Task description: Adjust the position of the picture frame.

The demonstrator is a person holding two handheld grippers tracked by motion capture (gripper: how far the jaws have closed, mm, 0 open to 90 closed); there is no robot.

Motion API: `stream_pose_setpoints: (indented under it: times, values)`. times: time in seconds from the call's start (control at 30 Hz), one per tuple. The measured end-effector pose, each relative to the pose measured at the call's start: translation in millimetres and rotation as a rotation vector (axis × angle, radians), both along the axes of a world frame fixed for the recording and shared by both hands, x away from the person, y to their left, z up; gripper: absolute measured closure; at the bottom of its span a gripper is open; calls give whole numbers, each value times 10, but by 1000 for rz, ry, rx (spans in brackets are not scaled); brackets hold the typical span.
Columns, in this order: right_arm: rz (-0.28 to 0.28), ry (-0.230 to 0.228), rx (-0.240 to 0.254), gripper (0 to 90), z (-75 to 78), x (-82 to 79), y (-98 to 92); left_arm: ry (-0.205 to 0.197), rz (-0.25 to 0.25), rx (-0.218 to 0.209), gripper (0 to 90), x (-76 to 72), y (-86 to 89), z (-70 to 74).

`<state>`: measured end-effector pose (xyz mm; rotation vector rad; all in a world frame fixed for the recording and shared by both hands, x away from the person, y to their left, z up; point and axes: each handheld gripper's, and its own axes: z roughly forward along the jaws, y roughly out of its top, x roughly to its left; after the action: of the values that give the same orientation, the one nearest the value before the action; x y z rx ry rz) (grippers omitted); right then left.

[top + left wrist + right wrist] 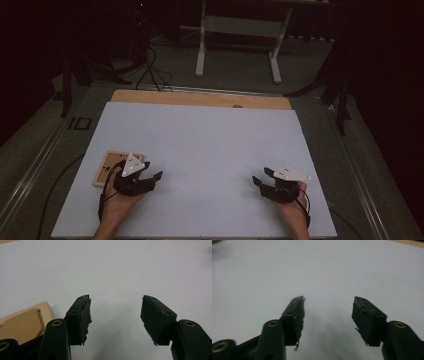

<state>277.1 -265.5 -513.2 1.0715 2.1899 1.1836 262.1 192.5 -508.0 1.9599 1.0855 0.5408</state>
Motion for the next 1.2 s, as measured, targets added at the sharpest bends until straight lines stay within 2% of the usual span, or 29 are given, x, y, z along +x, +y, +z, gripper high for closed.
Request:
stream_pose_setpoints:
  times: [0.57, 0.8, 0.97, 1.2]
  values:
    - [-7, -9, 9, 372, 26, -9, -12, -13, 73, 13, 419, -29, 178, 59]
    - [-11, -2, 5, 371, 23, -6, -4, 12, 126, 33, 441, -13, 263, 45]
    - [-9, -3, 7, 371, 23, -6, -5, 41, 165, 26, 505, 8, 349, 31]
    - [-9, -3, 6, 371, 22, -5, -2, 85, 182, 29, 682, 45, 477, -1]
